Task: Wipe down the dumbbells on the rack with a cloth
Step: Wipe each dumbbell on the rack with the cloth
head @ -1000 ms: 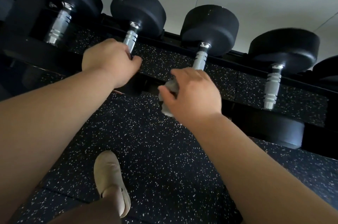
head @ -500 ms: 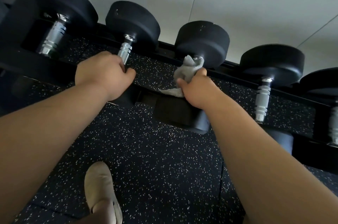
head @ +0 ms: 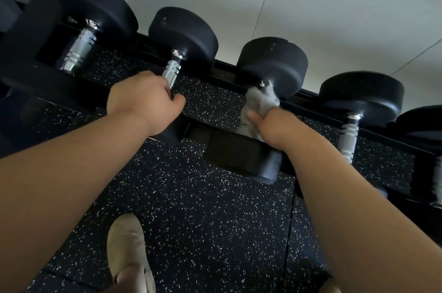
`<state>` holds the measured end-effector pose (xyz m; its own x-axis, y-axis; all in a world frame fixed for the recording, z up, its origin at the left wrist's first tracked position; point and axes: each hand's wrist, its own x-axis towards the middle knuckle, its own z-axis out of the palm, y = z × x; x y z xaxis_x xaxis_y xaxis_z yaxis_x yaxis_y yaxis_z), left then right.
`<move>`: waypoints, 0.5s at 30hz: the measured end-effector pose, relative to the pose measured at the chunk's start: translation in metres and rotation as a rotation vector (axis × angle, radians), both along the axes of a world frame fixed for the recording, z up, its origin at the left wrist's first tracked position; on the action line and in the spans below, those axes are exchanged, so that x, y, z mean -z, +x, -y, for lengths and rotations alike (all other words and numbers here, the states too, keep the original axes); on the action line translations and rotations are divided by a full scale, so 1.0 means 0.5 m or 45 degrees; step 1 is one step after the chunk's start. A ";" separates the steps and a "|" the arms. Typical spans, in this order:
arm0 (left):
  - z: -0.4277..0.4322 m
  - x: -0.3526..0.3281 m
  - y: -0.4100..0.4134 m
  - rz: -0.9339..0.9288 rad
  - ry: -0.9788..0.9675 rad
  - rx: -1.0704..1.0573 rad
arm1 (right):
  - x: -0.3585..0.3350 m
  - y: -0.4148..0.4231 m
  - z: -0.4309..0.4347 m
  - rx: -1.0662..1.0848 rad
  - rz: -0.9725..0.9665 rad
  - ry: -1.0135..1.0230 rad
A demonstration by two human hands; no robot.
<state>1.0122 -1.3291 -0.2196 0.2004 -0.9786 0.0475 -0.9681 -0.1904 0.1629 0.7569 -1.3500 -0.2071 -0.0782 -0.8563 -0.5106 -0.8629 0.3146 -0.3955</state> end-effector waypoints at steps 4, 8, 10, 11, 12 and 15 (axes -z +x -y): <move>0.001 -0.002 0.000 0.017 0.006 -0.016 | -0.006 -0.016 -0.013 -0.069 0.011 0.146; -0.003 -0.007 -0.004 0.013 0.008 -0.009 | 0.000 0.001 0.045 0.417 0.256 -0.257; -0.002 -0.006 -0.003 0.016 0.005 -0.003 | 0.011 0.004 0.067 0.464 0.214 -0.312; -0.002 -0.005 -0.002 0.019 0.004 0.000 | 0.012 0.001 0.066 0.360 0.163 -0.269; -0.001 -0.004 -0.003 0.020 0.003 0.001 | 0.011 -0.005 0.057 0.168 0.093 -0.204; 0.000 -0.005 -0.002 0.011 -0.007 -0.012 | 0.002 -0.030 -0.001 -0.339 -0.066 -0.008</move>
<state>1.0112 -1.3293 -0.2170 0.2095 -0.9763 0.0548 -0.9676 -0.1989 0.1557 0.7416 -1.3495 -0.2082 0.1246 -0.8534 -0.5062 -0.9340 0.0713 -0.3500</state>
